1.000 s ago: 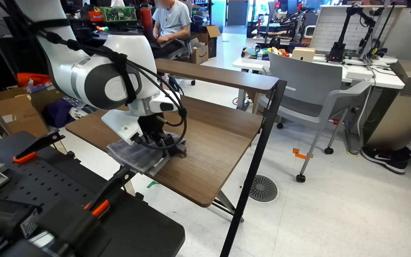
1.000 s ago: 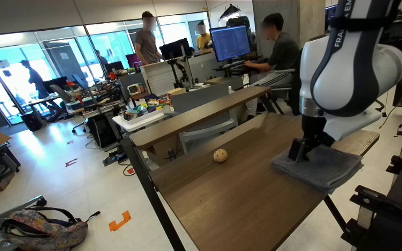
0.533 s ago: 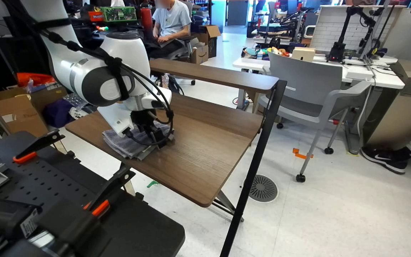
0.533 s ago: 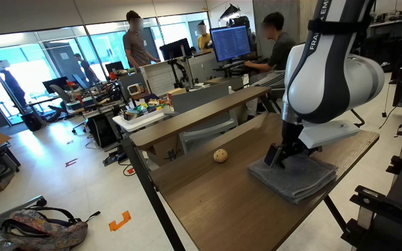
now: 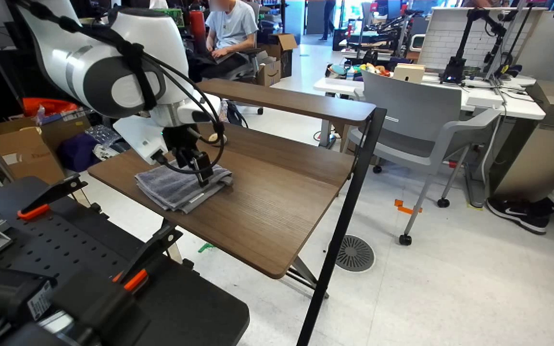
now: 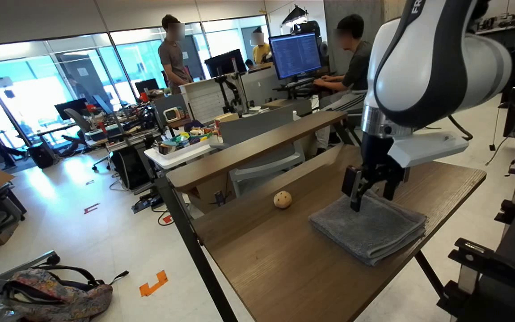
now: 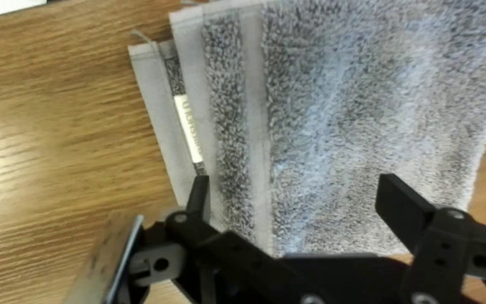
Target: Move the brown object to the left and use the grey towel to wipe the table
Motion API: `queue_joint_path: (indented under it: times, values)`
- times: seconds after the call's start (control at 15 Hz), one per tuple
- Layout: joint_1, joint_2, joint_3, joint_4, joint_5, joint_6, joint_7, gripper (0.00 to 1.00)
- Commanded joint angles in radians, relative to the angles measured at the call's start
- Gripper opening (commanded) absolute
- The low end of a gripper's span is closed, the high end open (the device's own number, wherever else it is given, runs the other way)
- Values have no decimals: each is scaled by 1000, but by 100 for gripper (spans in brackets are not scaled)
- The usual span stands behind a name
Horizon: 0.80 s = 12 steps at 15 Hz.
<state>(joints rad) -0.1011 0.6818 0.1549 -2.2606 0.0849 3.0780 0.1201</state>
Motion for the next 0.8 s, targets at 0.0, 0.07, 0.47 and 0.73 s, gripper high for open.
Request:
queue_joint_path:
  times: [0.0,0.07,0.47,0.73]
  values:
    - [-86,-133,55,-106,18,-71,-74,100]
    - [-104,-150,66,-115,24,-89,-89,100]
    - [-243,-249,165,-184,74,-126,-213,100]
    - [-202,-221,126,-161,77,-107,-203,100]
